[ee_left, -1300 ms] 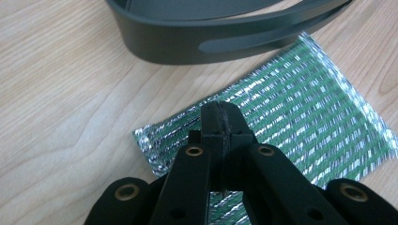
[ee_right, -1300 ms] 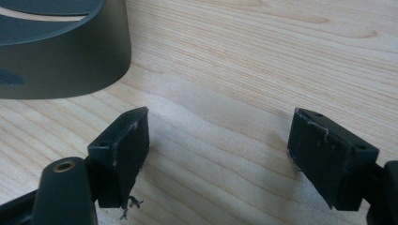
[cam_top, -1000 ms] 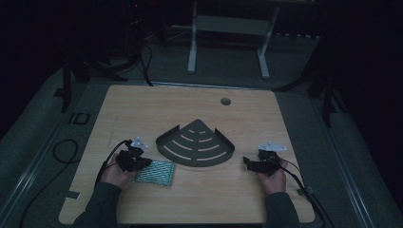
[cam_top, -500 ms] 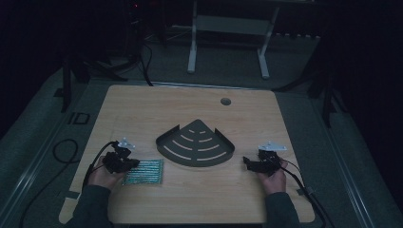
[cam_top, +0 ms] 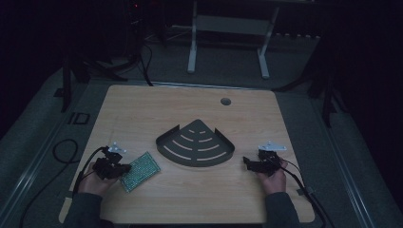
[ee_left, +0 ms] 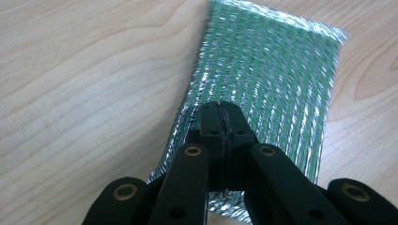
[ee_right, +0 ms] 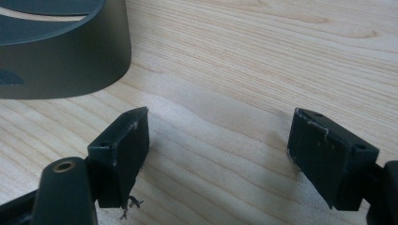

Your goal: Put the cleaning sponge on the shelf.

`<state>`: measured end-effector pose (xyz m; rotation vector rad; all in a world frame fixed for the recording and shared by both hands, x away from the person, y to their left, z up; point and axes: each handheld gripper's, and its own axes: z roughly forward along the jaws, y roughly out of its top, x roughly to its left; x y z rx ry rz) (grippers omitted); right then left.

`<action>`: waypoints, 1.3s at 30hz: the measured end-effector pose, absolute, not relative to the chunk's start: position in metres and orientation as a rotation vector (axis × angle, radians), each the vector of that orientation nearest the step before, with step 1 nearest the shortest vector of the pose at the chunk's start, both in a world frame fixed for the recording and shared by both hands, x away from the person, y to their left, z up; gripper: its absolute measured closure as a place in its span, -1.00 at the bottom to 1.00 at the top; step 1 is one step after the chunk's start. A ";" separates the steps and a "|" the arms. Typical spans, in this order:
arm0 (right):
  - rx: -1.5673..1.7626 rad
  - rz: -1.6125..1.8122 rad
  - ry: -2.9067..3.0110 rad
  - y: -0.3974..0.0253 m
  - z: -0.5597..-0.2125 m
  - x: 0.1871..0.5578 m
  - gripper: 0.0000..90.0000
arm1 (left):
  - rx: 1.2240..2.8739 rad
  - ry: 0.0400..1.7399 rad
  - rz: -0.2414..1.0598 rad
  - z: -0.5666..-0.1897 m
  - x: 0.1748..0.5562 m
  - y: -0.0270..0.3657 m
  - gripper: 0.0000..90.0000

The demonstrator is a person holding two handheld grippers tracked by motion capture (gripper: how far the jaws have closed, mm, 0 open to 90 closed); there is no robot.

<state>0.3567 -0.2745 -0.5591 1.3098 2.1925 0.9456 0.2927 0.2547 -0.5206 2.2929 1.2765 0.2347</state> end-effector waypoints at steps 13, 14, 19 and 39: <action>1.310 0.946 2.192 -0.274 -0.559 0.357 -0.54 | 2.320 1.284 0.190 -0.514 0.293 0.253 0.91; 1.310 0.945 2.192 -0.274 -0.559 0.357 -0.54 | 2.324 1.287 0.176 -0.513 0.296 0.254 0.89; 1.310 0.945 2.192 -0.274 -0.559 0.357 -0.54 | 2.334 1.314 0.147 -0.507 0.311 0.257 0.86; 1.310 0.946 2.191 -0.274 -0.559 0.357 -0.54 | 2.406 1.390 -0.005 -0.509 0.350 0.250 0.53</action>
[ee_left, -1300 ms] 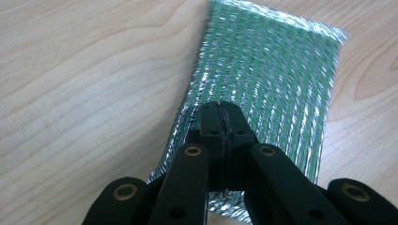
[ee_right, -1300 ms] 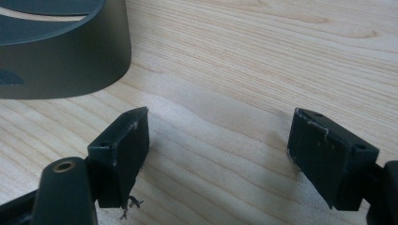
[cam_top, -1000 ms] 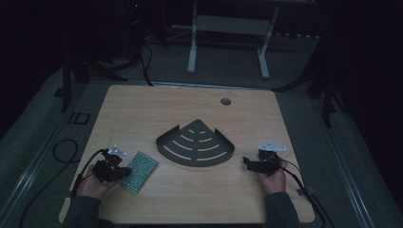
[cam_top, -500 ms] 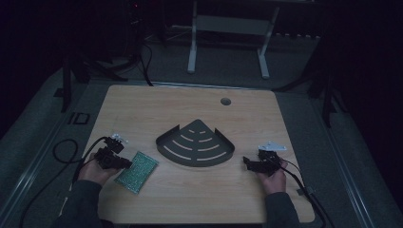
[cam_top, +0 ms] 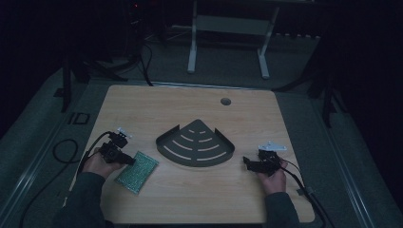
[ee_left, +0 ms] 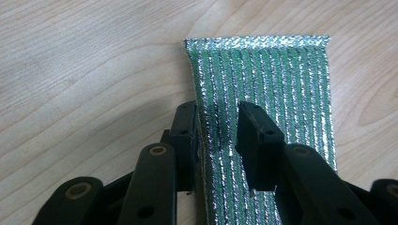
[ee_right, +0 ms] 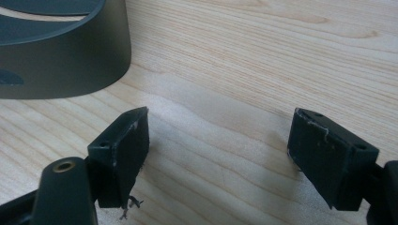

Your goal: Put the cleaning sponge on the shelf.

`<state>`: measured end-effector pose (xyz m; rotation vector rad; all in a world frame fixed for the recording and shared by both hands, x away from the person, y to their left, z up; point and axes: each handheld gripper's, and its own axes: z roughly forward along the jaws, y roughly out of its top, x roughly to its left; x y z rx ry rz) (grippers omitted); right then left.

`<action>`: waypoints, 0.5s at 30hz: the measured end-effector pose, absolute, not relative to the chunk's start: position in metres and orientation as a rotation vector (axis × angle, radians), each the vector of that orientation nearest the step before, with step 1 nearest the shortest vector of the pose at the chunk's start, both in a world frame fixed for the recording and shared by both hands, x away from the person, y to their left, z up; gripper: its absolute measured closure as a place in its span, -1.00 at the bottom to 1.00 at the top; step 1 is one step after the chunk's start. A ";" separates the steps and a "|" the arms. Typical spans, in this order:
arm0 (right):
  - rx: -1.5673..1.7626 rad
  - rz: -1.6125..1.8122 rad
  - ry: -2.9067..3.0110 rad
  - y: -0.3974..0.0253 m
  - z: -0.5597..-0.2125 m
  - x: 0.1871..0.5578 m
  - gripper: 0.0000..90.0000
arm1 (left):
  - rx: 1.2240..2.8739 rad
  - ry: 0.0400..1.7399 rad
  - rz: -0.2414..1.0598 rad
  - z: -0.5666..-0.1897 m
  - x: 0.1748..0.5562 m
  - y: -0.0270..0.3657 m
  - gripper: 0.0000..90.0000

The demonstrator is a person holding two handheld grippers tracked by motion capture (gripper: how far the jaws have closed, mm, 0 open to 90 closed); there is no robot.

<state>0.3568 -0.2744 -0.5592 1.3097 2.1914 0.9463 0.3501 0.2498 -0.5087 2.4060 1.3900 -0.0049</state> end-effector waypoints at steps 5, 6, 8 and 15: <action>1.310 0.946 2.191 -0.274 -0.559 0.357 -0.54 | 2.419 1.424 -0.036 -0.512 0.354 0.250 0.50; 1.311 0.946 2.192 -0.274 -0.559 0.357 -0.54 | 2.421 1.441 -0.057 -0.513 0.355 0.252 0.48; 1.310 0.946 2.192 -0.274 -0.559 0.357 -0.54 | 2.397 1.470 -0.100 -0.515 0.357 0.255 0.47; 1.310 0.947 2.191 -0.274 -0.559 0.357 -0.54 | 2.344 1.480 -0.186 -0.519 0.359 0.260 0.66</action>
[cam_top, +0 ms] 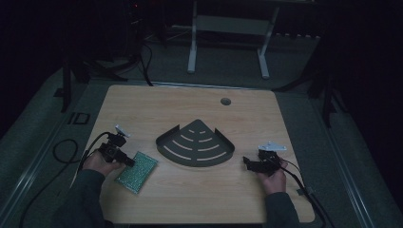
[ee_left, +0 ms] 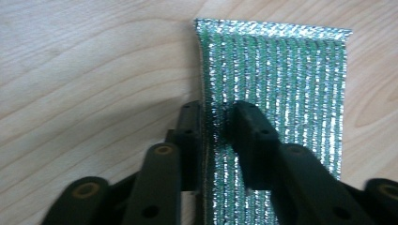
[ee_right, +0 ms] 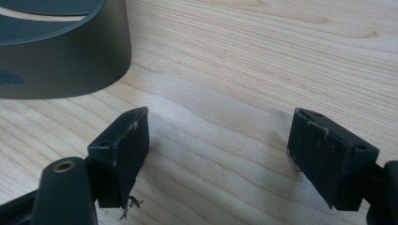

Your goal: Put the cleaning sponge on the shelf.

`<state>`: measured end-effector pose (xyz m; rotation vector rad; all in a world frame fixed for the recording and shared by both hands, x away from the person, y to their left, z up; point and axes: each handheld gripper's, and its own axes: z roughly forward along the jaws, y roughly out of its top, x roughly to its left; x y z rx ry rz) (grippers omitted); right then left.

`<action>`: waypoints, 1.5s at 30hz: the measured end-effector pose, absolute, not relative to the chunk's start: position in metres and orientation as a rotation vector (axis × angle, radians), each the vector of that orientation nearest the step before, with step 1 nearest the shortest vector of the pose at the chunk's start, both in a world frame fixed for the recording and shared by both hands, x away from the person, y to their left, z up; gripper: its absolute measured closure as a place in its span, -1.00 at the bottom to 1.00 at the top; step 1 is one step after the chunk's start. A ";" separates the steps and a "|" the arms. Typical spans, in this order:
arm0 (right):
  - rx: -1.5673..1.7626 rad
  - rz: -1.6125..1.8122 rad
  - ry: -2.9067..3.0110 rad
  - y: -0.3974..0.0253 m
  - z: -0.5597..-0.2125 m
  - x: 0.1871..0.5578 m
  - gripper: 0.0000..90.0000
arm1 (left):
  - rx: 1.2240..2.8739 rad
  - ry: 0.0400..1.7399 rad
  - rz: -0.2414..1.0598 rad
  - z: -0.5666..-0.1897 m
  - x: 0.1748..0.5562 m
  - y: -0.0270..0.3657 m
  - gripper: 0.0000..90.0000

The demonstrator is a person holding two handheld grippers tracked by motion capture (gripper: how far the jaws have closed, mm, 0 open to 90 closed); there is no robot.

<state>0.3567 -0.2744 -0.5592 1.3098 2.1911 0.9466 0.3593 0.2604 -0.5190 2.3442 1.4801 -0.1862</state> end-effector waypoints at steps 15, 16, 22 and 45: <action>1.310 0.946 2.192 -0.274 -0.559 0.357 -0.54 | 2.371 1.446 -0.189 -0.515 0.360 0.258 1.00; 1.310 0.946 2.191 -0.274 -0.559 0.357 -0.54 | 2.368 1.441 -0.190 -0.513 0.360 0.258 1.00; 1.310 0.947 2.192 -0.274 -0.559 0.357 -0.54 | 2.374 1.413 -0.159 -0.501 0.358 0.258 1.00; 1.310 0.947 2.192 -0.274 -0.559 0.357 -0.54 | 2.418 1.348 -0.124 -0.468 0.365 0.251 1.00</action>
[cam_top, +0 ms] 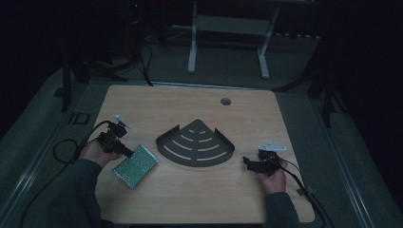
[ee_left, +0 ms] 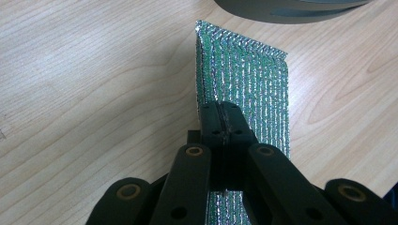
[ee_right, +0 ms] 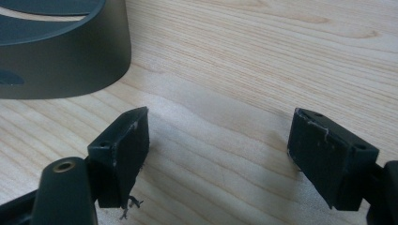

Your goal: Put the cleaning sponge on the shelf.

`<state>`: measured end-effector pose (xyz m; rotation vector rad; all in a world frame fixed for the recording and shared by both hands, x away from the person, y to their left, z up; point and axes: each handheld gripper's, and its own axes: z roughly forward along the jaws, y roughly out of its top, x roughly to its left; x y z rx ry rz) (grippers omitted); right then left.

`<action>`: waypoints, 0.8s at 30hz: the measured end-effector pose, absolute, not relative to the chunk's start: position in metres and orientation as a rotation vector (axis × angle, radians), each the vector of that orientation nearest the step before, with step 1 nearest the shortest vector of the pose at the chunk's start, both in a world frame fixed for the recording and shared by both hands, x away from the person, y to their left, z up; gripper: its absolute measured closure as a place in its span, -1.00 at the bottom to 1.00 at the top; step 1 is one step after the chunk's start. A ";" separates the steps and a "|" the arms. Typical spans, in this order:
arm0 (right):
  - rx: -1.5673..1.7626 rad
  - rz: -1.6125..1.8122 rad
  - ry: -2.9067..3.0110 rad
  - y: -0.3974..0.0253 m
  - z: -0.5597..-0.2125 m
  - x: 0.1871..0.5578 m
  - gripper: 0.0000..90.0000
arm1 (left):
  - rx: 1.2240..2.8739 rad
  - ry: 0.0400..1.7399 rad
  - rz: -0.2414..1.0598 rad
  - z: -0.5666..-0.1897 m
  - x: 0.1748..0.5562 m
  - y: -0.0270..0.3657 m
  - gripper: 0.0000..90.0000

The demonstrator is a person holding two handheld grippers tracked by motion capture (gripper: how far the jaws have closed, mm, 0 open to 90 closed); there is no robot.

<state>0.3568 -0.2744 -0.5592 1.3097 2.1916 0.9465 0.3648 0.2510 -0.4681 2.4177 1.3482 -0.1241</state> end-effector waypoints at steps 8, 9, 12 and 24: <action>1.310 0.946 2.192 -0.274 -0.559 0.357 -0.54 | 2.432 1.340 -0.102 -0.457 0.368 0.248 1.00; 1.310 0.946 2.192 -0.274 -0.559 0.357 -0.54 | 2.434 1.339 -0.099 -0.455 0.368 0.249 1.00; 1.310 0.946 2.192 -0.274 -0.559 0.357 -0.54 | 2.445 1.333 -0.088 -0.449 0.370 0.248 1.00; 1.310 0.947 2.192 -0.274 -0.559 0.357 -0.54 | 2.474 1.307 -0.070 -0.433 0.378 0.241 1.00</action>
